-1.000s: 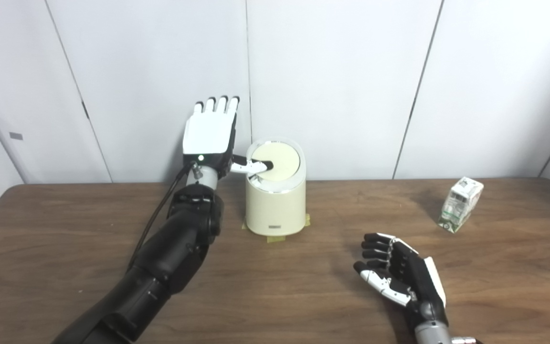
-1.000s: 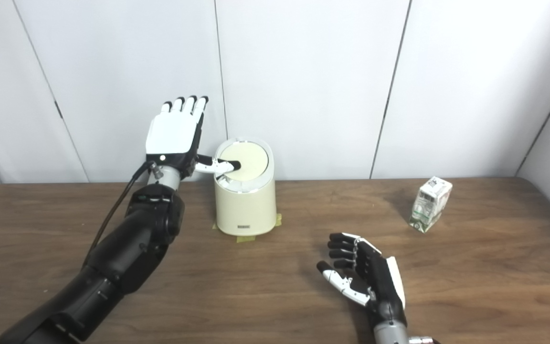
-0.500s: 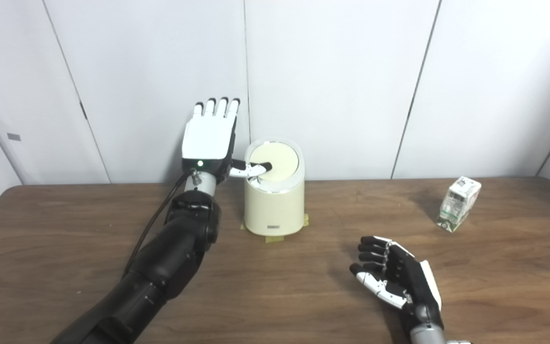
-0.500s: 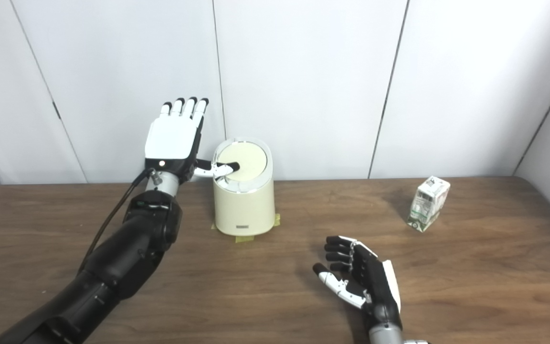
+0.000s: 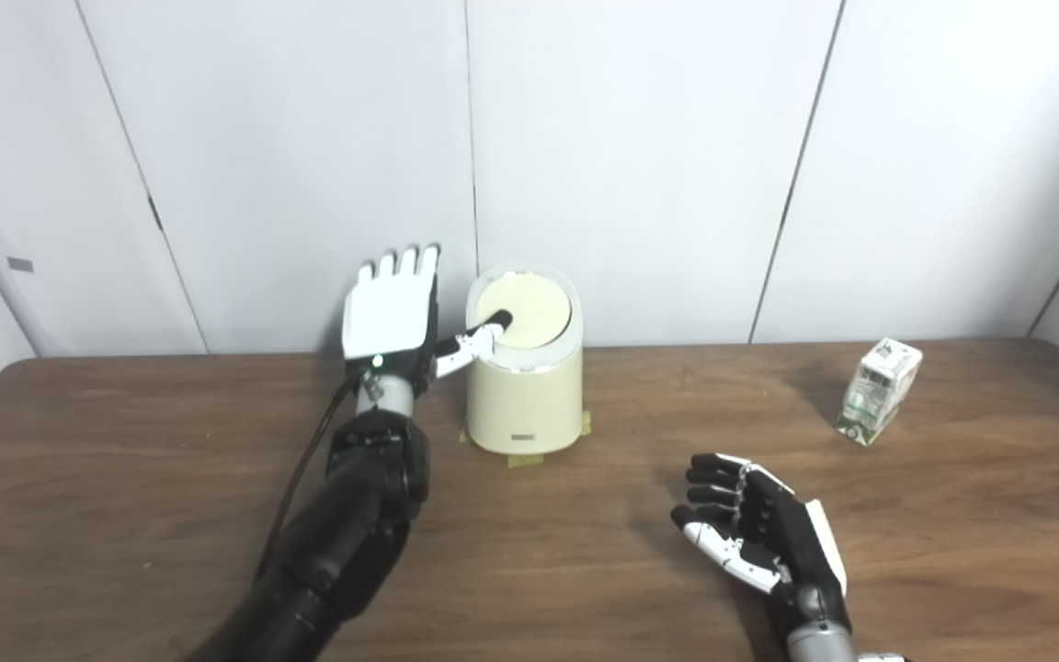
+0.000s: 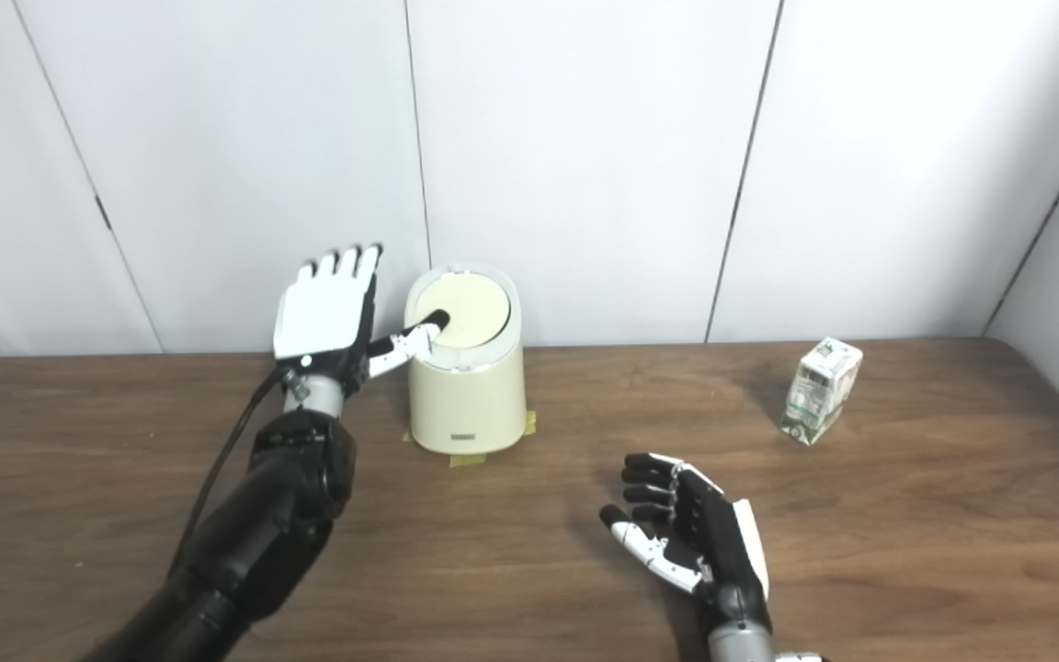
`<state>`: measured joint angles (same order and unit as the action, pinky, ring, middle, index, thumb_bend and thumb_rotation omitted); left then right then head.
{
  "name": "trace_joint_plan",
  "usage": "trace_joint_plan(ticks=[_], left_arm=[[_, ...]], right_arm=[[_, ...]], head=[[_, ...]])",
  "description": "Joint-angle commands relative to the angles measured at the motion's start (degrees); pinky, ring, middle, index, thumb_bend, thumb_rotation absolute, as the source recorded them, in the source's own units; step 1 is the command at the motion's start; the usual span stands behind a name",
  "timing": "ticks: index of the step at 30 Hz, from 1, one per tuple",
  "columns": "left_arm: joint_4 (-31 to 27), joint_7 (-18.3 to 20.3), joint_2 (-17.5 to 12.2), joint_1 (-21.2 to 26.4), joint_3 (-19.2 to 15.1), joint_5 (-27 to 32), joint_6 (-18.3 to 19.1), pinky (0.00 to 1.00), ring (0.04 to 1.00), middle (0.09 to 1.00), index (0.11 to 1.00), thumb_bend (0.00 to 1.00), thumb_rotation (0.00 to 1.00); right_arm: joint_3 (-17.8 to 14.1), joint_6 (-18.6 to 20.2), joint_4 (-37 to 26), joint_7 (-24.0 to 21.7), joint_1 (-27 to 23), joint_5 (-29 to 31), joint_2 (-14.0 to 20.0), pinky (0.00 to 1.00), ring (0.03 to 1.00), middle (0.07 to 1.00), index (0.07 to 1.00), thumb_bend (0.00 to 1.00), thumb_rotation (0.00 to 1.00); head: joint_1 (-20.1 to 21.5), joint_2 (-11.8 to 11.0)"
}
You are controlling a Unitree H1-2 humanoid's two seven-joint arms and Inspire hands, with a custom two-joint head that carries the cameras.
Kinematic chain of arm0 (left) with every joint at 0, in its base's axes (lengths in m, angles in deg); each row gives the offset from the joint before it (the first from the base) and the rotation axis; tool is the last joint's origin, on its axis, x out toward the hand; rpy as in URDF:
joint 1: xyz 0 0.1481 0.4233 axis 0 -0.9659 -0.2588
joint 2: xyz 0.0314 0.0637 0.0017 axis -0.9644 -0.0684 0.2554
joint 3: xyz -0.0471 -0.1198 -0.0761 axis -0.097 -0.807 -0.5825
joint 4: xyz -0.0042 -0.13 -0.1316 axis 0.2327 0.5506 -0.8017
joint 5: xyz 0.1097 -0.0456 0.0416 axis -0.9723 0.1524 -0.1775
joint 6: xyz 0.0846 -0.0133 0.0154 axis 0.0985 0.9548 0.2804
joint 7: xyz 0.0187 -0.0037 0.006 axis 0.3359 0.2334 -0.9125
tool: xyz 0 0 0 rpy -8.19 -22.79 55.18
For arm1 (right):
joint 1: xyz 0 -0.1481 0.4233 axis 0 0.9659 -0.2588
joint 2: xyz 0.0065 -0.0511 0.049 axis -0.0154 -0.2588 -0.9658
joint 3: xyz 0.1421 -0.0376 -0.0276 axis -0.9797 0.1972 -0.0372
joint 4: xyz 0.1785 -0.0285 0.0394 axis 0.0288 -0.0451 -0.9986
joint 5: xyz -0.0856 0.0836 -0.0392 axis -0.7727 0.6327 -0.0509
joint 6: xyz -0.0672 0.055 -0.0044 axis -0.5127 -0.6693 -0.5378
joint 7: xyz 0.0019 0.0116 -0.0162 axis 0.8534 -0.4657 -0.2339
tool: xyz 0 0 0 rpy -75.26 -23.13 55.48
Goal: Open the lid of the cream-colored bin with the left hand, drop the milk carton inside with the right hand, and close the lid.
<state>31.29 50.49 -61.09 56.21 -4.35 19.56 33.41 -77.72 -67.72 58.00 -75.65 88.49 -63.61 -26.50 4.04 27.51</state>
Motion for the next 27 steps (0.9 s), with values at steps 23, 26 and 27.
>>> trace_joint_plan(ticks=[23, 26, 27], left_arm=[[-34.2, -3.89, 1.97, -20.94, -10.14, 12.1, -14.75, 0.99, 1.0, 1.0, 1.0, 0.55, 1.0], [-34.73, -4.85, 2.39, -24.6, -12.23, 18.6, -23.18, 0.96, 1.0, 1.0, 0.997, 0.43, 1.0], [-34.56, -4.97, 2.41, -25.42, -12.74, 20.0, -25.47, 0.94, 0.988, 0.989, 0.985, 0.38, 1.0]], right_arm=[[0.49, -0.45, 0.62, -0.09, -0.62, -0.33, 0.5, 0.6, 0.656, 0.675, 0.657, 0.3, 0.14], [0.25, -0.94, 0.8, 0.14, -0.75, -0.36, 0.6, 0.6, 0.657, 0.671, 0.656, 0.3, 0.12], [0.12, -1.13, 0.93, 0.21, -0.81, -0.24, 0.57, 0.6, 0.659, 0.671, 0.658, 0.3, 0.11]], head=[[0.17, -0.16], [0.14, -0.28], [0.25, -0.8]])
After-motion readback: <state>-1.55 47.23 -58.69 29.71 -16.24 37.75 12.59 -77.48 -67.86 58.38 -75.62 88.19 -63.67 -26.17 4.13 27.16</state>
